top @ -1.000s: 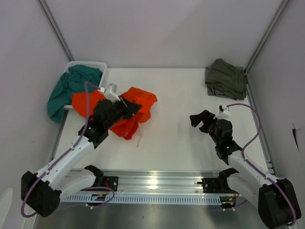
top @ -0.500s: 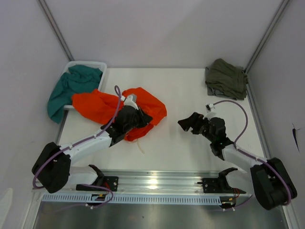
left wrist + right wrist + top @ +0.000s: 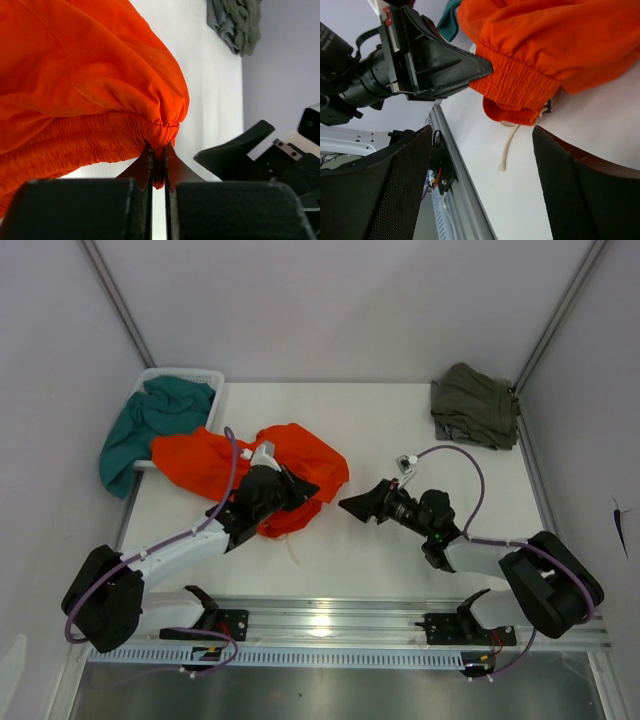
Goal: Fold and stack the shorts
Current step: Move the shorts to the center of the board, then flatten the shorts out
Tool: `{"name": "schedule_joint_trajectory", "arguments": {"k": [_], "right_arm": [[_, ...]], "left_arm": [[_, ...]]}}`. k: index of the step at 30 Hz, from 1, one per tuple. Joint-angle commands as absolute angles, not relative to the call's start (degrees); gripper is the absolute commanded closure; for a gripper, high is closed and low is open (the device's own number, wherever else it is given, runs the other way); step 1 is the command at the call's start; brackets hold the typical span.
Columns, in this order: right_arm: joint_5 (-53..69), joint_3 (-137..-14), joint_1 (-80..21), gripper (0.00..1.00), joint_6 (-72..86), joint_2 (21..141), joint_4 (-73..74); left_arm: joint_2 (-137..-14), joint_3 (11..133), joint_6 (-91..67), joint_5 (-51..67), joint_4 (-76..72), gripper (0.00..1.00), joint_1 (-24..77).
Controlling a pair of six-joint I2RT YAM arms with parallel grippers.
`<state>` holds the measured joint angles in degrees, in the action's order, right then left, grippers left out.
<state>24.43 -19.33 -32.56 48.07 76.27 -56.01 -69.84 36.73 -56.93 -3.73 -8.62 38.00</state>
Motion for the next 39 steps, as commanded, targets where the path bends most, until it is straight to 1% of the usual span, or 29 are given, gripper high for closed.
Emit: {"name": "schedule_joint_trajectory", "arguments": {"k": [1,8,17,26,28,30,32,34,36,37,38,39], "right_arm": [[23.20,-21.62,-34.10,0.19,49.30,79.36,-66.95],[23.20,-22.23,-34.80,0.19,53.17,86.03,-72.59],[21.62,-23.29,-35.95,0.20,53.17,88.24,-73.12],[22.32,-23.29,-36.47,0.20,60.11,95.97,-86.29],[22.24,-23.38,-36.74,0.20,59.94,96.85,-86.92],[22.06,-23.29,-37.18,0.23,59.59,97.21,-87.54],[21.97,-23.29,-37.44,0.32,59.15,96.60,-87.54],[21.80,-22.85,-37.70,0.33,58.89,95.89,-87.45],[21.71,-22.50,-37.79,0.37,58.80,94.67,-87.28],[21.62,-22.15,-37.71,0.40,58.54,94.14,-87.19],[21.53,-22.06,-37.79,0.46,58.54,93.52,-86.40],[21.53,-21.97,-37.79,0.49,58.45,92.47,-85.79]], "left_arm": [[-66.98,34.46,-64.15,1.93,-14.05,1.00,37.00],[-63.73,31.90,-67.06,6.14,-17.84,0.99,36.56],[-61.52,29.45,-69.78,8.35,-20.82,0.99,36.47],[-62.14,26.28,-73.73,11.25,-28.38,0.99,36.47],[-62.14,26.02,-74.35,11.69,-29.62,0.99,36.47],[-61.79,26.19,-74.53,11.87,-29.45,1.00,36.47],[-61.35,26.19,-74.18,11.52,-28.92,1.00,36.47],[-60.74,26.28,-73.48,10.73,-27.25,0.99,36.47],[-60.21,26.28,-73.04,10.02,-26.37,0.99,36.47],[-60.03,25.93,-73.12,10.02,-26.37,0.99,36.47],[-60.03,25.84,-72.95,9.85,-26.19,0.99,36.47],[-59.94,25.75,-72.95,9.84,-26.10,0.99,36.47]]}}
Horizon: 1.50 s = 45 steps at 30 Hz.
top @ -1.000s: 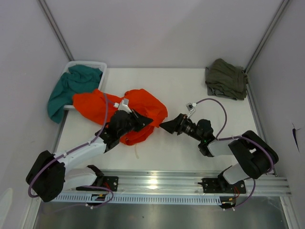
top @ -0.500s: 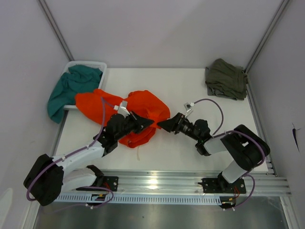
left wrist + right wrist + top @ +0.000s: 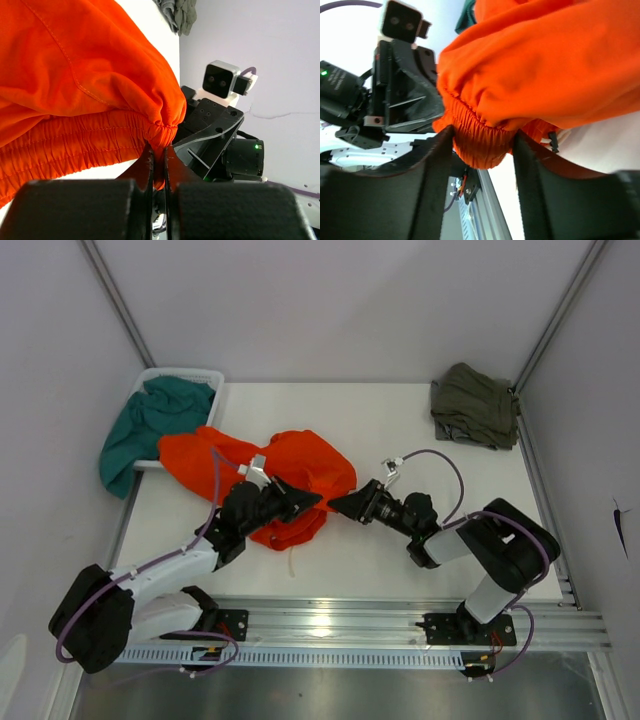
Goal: Fold and stack the shorts
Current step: Flatten the shorts out
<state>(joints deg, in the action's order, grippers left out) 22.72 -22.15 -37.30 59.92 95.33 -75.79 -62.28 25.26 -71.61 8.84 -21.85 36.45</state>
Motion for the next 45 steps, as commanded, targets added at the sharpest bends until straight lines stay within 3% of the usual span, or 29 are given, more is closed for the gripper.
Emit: {"name": "schedule_joint_trajectory", "arguments": {"k": [1,2,4,11,13,15,16,17,19,20,23,32,45], "right_arm": [[21.79,-22.06,-37.79,0.51,58.27,92.03,-85.09],[21.88,-22.06,-37.79,0.59,58.10,91.59,-83.69],[22.06,-22.06,-37.88,0.63,58.01,90.44,-82.54],[19.52,-22.32,-38.14,0.66,53.37,82.19,-62.73],[16.62,-24.25,-38.23,0.73,50.81,79.20,-53.23],[11.64,-28.71,-38.58,0.89,46.52,74.90,-37.58],[10.38,-30.22,-38.67,0.92,45.02,73.75,-32.92],[9.15,-31.54,-38.67,0.94,43.78,72.09,-26.00],[6.69,-35.32,-38.76,0.94,40.53,70.93,-20.07],[5.98,-36.81,-38.59,0.94,39.56,70.67,-14.30],[4.75,-42.44,-37.53,0.94,36.83,72.24,-3.65],[-2.89,-44.82,-36.21,0.89,33.14,72.51,11.59],[-3.77,-48.34,-34.63,0.83,28.22,77.69,19.77]], "left_arm": [[-59.94,25.40,-72.78,9.67,-25.93,0.99,36.47],[-60.03,25.40,-72.69,9.41,-25.84,0.99,36.47],[-60.20,25.31,-72.34,8.70,-25.75,0.99,36.39],[-60.47,28.73,-66.20,5.45,-20.14,0.99,36.04],[-60.64,29.35,-64.87,4.14,-18.81,0.98,36.04],[-60.91,29.79,-62.76,3.61,-17.32,0.91,36.04],[-61.08,30.32,-61.80,3.34,-16.88,0.85,36.04],[-61.17,30.58,-59.87,3.34,-16.09,0.67,36.04],[-61.61,31.64,-58.19,3.08,-14.51,0.48,36.04],[-61.61,31.81,-56.44,2.47,-12.59,0.31,36.04],[-61.17,34.62,-52.84,-0.08,-4.52,0.18,36.04],[-55.81,38.41,-40.52,-10.10,13.25,0.16,37.26],[-61.78,39.37,-37.79,-22.31,28.21,0.16,47.10]]}}
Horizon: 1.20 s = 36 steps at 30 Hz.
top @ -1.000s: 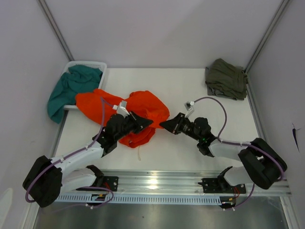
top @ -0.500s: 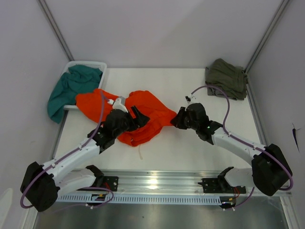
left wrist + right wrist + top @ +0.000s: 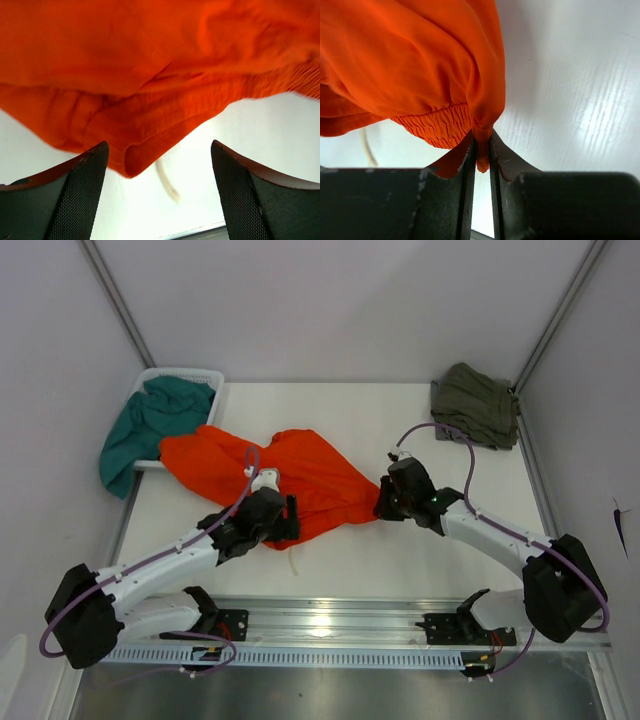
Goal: Fold and stack the shorts
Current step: Flatten the shorts out
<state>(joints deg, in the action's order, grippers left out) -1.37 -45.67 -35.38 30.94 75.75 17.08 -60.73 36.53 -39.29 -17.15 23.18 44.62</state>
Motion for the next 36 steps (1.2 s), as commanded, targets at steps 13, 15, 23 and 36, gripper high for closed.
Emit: {"name": "schedule_joint_trajectory", "arguments": {"k": [13,15,23,36], "right_arm": [[-5.54,-51.42,-31.91,0.82,24.70,84.46,22.15],[-5.28,-51.59,-31.38,0.82,24.35,84.72,22.24],[-4.48,-51.68,-30.15,0.81,23.73,85.25,21.97],[-8.60,-56.59,-30.58,0.78,22.24,88.24,26.80]], "left_arm": [[-65.65,40.17,-40.69,-32.08,35.86,0.22,49.57],[-65.48,39.90,-40.34,-31.56,35.68,0.24,49.66],[-66.00,39.72,-37.44,-28.13,33.49,0.30,49.66],[-76.02,38.23,-37.09,-25.05,28.04,0.71,49.66]]}}
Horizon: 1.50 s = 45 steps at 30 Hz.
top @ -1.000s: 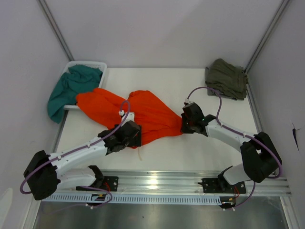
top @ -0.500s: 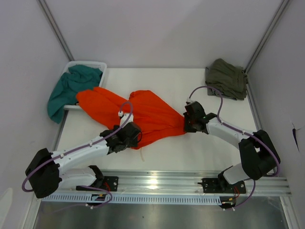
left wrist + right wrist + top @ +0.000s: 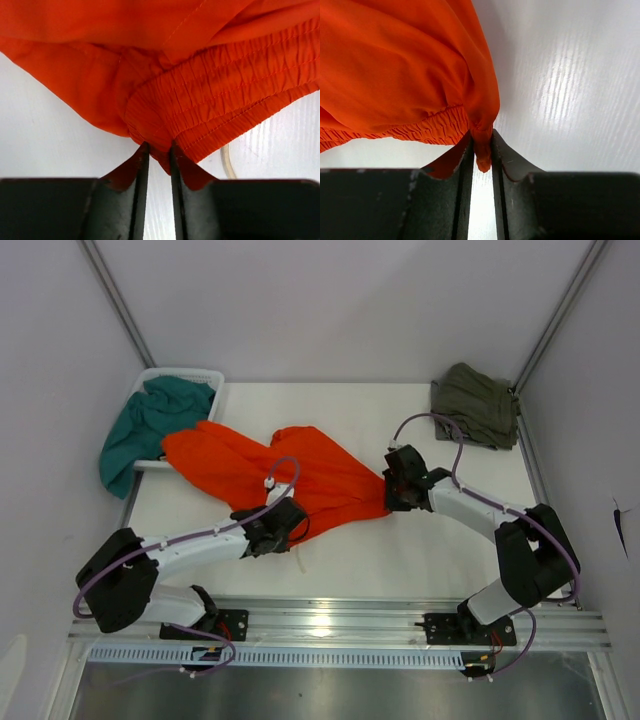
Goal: Fold and stack the shorts
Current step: Flatten the shorts out
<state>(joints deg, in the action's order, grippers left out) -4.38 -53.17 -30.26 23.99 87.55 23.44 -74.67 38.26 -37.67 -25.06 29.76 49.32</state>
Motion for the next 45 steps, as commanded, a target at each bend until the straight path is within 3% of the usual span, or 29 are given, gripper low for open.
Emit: {"name": "schedule_joint_trajectory", "arguments": {"k": [1,2,4,9,13,15,19,23,29,33,45], "right_arm": [[-9.31,-57.04,-30.59,0.78,22.06,88.42,27.50],[-9.84,-57.74,-30.59,0.75,21.89,88.42,28.38],[-10.98,-58.44,-30.50,0.71,21.62,88.68,29.09],[-13.44,-61.43,-30.32,0.63,20.83,90.61,31.20],[-12.75,-62.84,-29.71,0.46,20.57,92.02,31.20],[-9.77,-62.75,-29.71,0.38,20.56,91.93,30.68],[-1.25,-59.69,-29.79,0.34,21.09,89.75,25.51],[16.63,-52.75,-28.66,0.21,22.23,83.85,15.58],[26.09,-47.83,-27.86,0.21,25.56,83.15,7.48],[24.79,-45.79,-28.65,0.20,26.89,77.72,6.76],[-3.14,-42.28,-47.98,0.24,16.36,65.74,10.90]], "left_arm": [[-76.81,38.23,-37.26,-25.48,28.04,0.78,49.75],[-77.08,38.23,-37.87,-26.88,28.73,0.91,49.75],[-76.56,38.58,-38.76,-28.82,29.70,1.00,49.83],[-71.64,40.78,-43.41,-38.11,36.73,1.00,49.83],[-64.26,42.45,-47.10,-43.50,41.21,1.00,49.83],[-59.08,42.45,-47.46,-45.08,41.05,1.00,49.83],[-51.95,42.01,-44.92,-45.70,37.71,1.00,49.83],[-51.06,46.56,-43.68,-47.72,39.28,1.00,49.75],[-53.96,53.35,-41.40,-47.90,39.73,1.00,49.75],[-55.37,55.28,-40.87,-48.43,39.46,1.00,49.66],[-58.79,61.34,-37.62,-47.99,38.58,1.00,49.75]]}}
